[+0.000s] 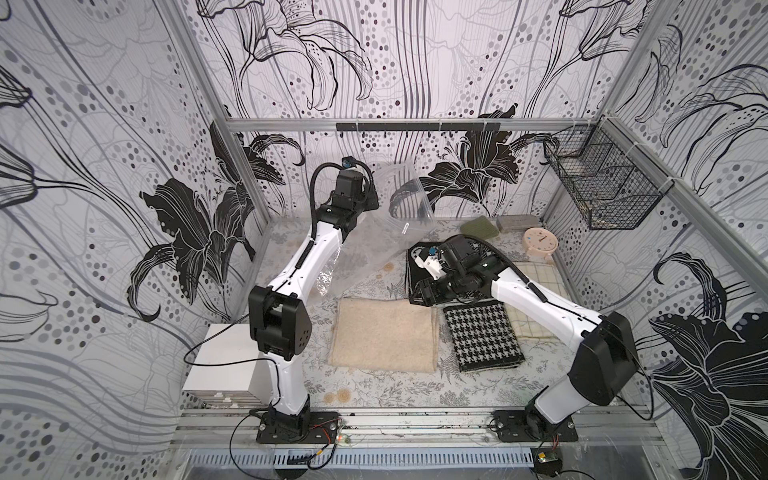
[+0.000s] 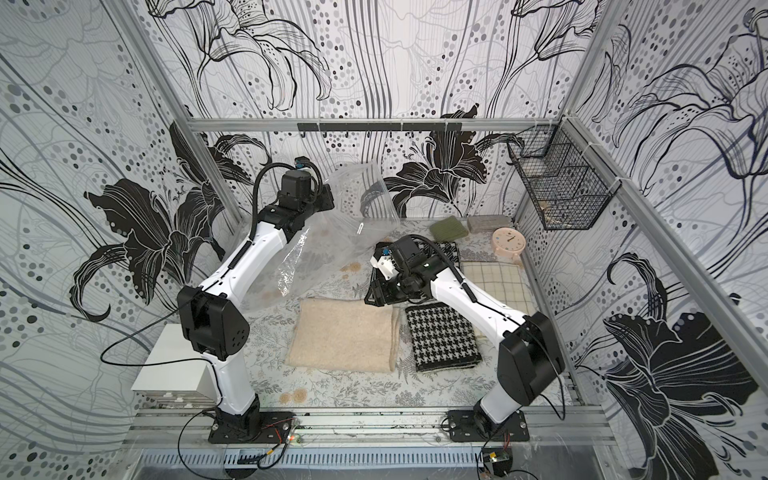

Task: Take the scarf out of the vacuum bag
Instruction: Place the scarf at the center of the board, then adjust the scarf at the center of the board.

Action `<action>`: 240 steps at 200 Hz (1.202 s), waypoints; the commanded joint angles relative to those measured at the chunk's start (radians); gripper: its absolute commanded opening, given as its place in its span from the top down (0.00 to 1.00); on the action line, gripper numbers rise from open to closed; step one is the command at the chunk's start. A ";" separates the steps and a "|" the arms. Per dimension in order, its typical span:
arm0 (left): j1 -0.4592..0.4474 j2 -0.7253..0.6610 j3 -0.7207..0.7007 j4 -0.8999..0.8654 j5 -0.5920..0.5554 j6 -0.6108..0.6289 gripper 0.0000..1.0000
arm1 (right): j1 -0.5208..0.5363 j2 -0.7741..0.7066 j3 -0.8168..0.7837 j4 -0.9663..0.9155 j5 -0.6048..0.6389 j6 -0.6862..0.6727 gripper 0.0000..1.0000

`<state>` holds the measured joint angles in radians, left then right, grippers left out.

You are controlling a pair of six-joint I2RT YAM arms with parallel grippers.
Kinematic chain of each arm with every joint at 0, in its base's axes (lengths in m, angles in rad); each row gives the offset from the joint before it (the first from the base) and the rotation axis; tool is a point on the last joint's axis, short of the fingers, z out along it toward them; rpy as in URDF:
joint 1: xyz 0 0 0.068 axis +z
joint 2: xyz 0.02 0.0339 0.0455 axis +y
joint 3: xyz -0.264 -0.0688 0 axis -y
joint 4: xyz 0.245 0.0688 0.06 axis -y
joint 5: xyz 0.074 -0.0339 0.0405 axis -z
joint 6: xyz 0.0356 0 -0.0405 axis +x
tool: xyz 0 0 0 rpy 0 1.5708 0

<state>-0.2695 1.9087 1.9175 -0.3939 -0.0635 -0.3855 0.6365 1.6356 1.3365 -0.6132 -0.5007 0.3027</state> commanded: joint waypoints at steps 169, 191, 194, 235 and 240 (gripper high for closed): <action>-0.006 0.013 0.040 0.027 -0.014 0.012 1.00 | 0.099 0.413 0.106 -0.107 -0.025 -0.050 0.48; -0.005 0.013 0.041 0.023 -0.015 0.015 1.00 | 0.120 0.448 0.124 -0.090 -0.051 -0.050 0.48; -0.006 0.012 0.041 0.023 -0.015 0.016 1.00 | 0.122 0.451 0.128 -0.087 -0.056 -0.048 0.48; -0.005 0.007 0.035 0.020 -0.015 0.017 1.00 | 0.127 0.497 0.182 -0.051 -0.081 -0.040 0.48; -0.005 0.006 0.034 0.020 -0.015 0.017 1.00 | 0.128 0.504 0.197 -0.052 -0.081 -0.039 0.48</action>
<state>-0.2695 1.9091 1.9194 -0.3981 -0.0696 -0.3813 0.7540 2.0850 1.4963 -0.6506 -0.5655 0.2783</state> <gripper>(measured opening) 0.049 0.522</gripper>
